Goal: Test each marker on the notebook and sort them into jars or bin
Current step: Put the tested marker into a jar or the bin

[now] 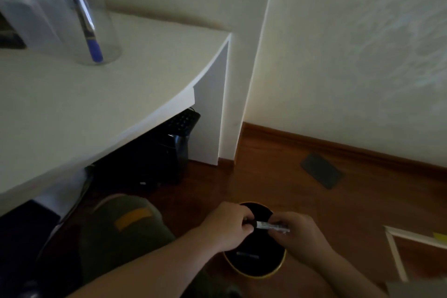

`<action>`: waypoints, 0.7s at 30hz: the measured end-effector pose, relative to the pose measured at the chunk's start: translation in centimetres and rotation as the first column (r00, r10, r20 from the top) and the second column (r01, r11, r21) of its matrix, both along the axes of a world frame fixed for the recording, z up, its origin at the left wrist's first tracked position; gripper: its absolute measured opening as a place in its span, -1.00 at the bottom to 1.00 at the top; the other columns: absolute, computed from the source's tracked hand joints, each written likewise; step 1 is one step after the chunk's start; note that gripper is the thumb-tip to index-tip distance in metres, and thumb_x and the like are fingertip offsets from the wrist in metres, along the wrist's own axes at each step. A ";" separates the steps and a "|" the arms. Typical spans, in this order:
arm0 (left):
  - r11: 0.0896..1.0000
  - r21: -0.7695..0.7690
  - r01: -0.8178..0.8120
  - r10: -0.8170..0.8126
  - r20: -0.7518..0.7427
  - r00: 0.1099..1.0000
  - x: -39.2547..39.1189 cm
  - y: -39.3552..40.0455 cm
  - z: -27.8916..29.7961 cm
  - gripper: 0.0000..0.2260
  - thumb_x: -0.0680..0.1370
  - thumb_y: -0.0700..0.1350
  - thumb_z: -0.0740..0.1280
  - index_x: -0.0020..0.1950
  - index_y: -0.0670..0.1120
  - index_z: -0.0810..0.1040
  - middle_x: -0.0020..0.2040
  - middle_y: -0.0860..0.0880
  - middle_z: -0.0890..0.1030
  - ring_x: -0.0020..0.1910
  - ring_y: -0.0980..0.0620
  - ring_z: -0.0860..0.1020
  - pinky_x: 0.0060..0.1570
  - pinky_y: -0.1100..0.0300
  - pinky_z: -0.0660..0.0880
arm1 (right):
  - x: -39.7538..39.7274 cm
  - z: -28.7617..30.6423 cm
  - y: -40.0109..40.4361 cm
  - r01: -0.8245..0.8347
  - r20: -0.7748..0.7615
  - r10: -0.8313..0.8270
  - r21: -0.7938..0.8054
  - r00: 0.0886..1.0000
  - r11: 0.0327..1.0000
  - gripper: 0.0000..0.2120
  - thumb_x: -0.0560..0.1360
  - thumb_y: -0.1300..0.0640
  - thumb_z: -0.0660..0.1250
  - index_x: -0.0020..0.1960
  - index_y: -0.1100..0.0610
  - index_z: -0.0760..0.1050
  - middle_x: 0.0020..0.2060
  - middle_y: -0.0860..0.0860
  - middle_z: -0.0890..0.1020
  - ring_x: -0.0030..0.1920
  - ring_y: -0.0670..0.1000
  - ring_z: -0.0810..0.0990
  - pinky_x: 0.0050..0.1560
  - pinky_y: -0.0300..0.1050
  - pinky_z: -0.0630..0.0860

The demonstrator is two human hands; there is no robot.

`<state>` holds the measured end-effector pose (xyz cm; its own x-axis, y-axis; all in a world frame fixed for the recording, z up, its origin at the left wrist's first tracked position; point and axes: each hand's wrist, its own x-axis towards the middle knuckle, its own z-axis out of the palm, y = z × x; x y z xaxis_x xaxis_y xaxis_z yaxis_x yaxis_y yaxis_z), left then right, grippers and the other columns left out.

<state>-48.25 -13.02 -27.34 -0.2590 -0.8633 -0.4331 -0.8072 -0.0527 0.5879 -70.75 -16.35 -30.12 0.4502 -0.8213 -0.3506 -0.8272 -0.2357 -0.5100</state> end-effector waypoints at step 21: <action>0.592 -0.739 -0.320 0.743 0.347 0.573 46.4 14.4 21.2 -0.85 0.58 0.14 0.34 0.12 0.21 0.63 -0.02 0.18 0.54 0.02 0.10 0.51 0.08 -0.05 0.56 | 52.7 26.2 -0.3 -0.640 0.044 0.829 -0.613 0.558 0.463 -0.68 0.59 0.06 0.38 0.30 -0.23 0.57 0.04 -0.22 0.57 0.05 -0.13 0.53 0.02 -0.19 0.46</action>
<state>-1.86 1.43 -6.10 0.4550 -0.8390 0.2984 -0.8890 -0.4473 0.0979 -18.06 -16.65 -3.92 0.9619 -0.1177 0.2469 -0.0414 -0.9549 -0.2940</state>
